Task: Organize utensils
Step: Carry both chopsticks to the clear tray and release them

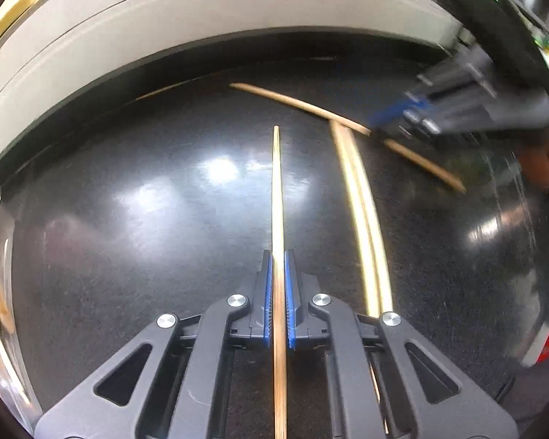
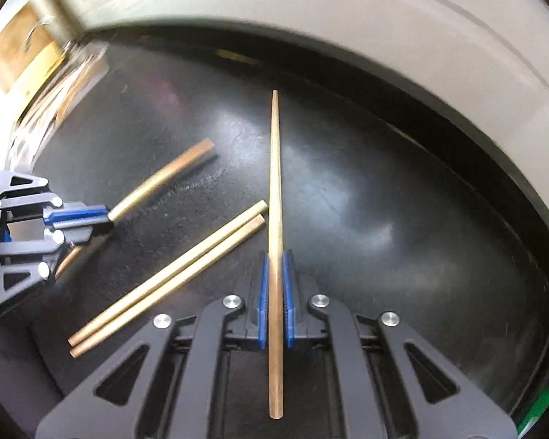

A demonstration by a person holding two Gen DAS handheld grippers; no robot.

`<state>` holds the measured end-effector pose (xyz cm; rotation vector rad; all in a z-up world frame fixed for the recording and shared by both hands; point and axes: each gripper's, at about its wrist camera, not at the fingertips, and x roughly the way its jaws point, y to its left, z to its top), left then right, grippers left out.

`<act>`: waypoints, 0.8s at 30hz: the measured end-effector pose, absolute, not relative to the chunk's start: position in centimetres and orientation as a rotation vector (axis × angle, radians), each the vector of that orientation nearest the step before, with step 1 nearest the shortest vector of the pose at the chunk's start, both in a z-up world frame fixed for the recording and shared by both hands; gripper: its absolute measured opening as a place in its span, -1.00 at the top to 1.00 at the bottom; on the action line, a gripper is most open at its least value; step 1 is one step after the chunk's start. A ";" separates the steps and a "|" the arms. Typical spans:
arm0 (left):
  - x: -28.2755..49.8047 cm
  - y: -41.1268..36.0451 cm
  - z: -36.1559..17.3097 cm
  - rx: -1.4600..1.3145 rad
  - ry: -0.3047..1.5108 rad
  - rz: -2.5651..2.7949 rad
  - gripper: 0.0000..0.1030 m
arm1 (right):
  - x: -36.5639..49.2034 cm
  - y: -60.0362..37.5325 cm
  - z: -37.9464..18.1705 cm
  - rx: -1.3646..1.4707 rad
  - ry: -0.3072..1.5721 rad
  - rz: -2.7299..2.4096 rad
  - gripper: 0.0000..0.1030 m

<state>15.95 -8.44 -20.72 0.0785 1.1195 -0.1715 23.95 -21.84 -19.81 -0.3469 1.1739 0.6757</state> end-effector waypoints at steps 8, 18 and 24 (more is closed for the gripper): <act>14.8 -4.4 -14.6 -0.005 1.043 -0.046 0.89 | 17.3 -24.4 -11.6 -0.142 1.051 0.523 0.84; 10.1 -2.2 -7.2 -0.067 0.977 0.020 0.89 | 9.0 -21.2 -5.0 -0.036 0.986 0.519 0.84; 6.1 -0.7 -5.6 -0.087 0.951 0.035 0.89 | 5.2 -19.3 -4.2 -0.056 0.962 0.540 0.84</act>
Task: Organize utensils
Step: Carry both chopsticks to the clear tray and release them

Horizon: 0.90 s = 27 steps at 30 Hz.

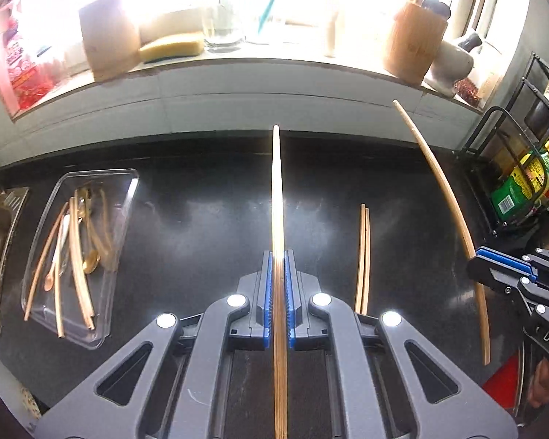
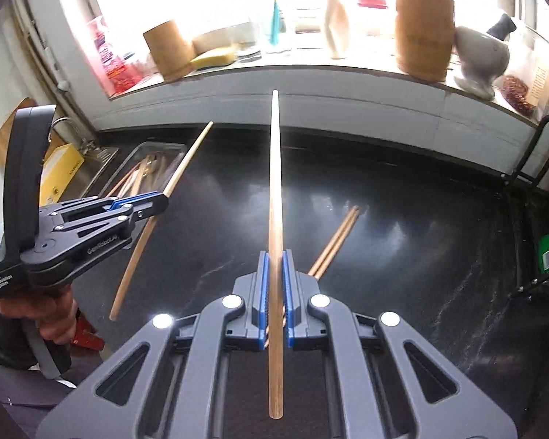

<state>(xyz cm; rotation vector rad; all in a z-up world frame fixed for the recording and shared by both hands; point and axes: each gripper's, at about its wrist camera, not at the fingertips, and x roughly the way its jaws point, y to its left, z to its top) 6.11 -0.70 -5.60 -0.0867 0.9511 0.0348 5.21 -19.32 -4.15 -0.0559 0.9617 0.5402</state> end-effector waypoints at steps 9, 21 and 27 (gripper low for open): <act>2.2 3.0 -4.9 -0.111 0.939 0.094 0.89 | 3.2 -14.8 -3.1 -0.068 0.947 0.589 0.84; -1.0 11.8 -4.4 -0.140 0.929 0.201 0.89 | 2.8 -3.4 -2.4 -0.101 0.935 0.715 0.84; -2.0 17.1 -4.1 -0.165 0.915 0.262 0.89 | 3.5 2.0 -2.2 -0.102 0.941 0.774 0.84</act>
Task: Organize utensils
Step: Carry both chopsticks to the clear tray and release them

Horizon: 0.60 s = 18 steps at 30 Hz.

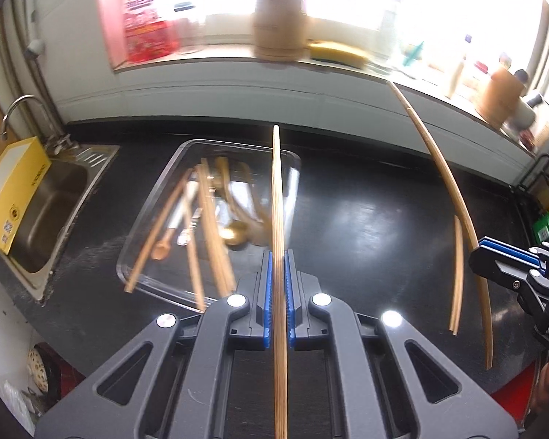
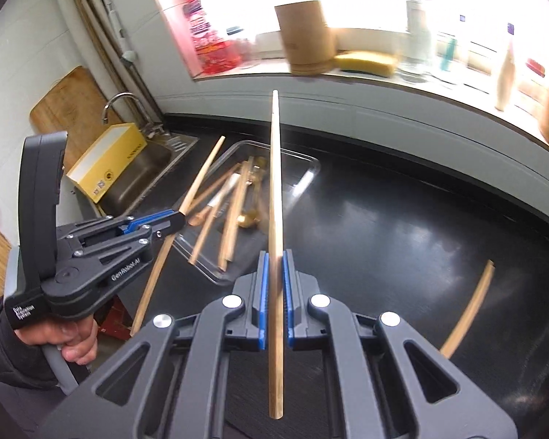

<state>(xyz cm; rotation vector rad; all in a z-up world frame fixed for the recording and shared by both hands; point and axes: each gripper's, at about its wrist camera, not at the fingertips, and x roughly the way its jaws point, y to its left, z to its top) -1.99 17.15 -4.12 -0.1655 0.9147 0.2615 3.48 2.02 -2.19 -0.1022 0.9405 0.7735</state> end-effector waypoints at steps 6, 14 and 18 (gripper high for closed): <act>-2.4 22.1 -3.7 -0.201 0.894 0.318 0.89 | 4.5 7.9 -1.9 -0.117 0.953 0.829 0.84; -2.0 26.1 -3.8 -0.227 0.893 0.362 0.89 | 5.4 12.9 -2.6 -0.154 0.979 0.880 0.84; -1.4 27.7 -4.3 -0.238 0.904 0.374 0.89 | 6.4 14.3 -3.6 -0.148 1.014 0.879 0.84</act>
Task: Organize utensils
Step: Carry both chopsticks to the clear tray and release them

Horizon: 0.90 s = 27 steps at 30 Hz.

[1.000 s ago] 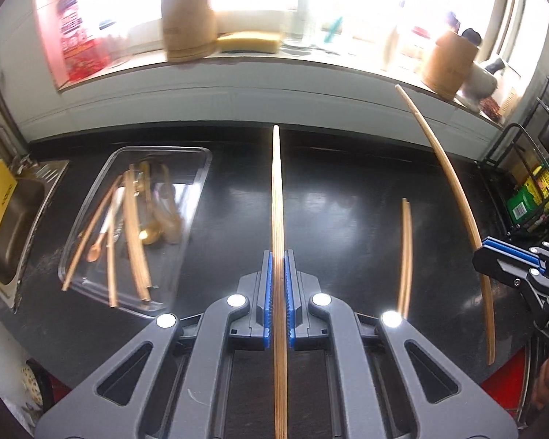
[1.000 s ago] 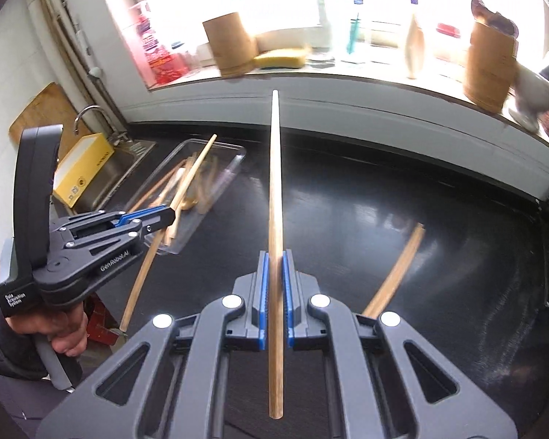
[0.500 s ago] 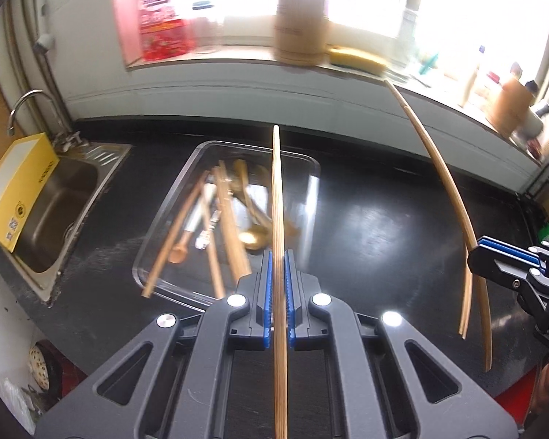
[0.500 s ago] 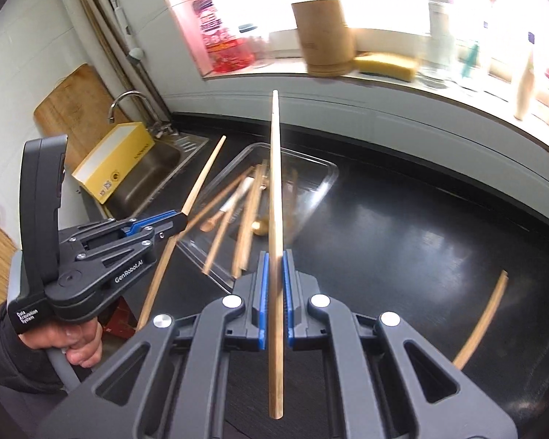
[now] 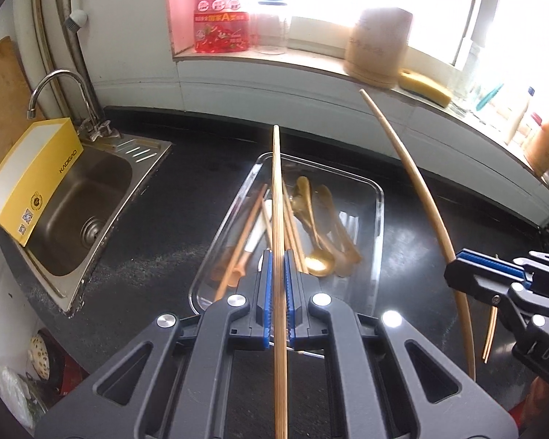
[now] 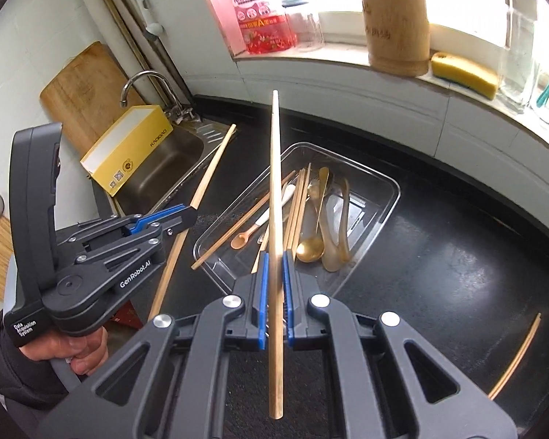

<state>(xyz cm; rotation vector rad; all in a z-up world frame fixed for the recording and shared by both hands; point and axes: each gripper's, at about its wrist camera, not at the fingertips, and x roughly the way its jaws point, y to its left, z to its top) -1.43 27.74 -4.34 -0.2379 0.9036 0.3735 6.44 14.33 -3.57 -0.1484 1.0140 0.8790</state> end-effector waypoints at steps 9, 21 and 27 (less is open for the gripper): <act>1.4 29.6 -6.7 -0.279 0.959 0.369 0.89 | 9.5 16.3 -6.3 -0.097 1.126 0.879 0.84; 5.3 31.7 -11.7 -0.311 1.048 0.371 0.89 | 13.6 18.8 -10.9 -0.095 1.236 0.862 0.84; 6.4 32.0 -12.6 -0.299 1.066 0.366 0.89 | 14.7 19.3 -12.4 -0.104 1.261 0.855 0.84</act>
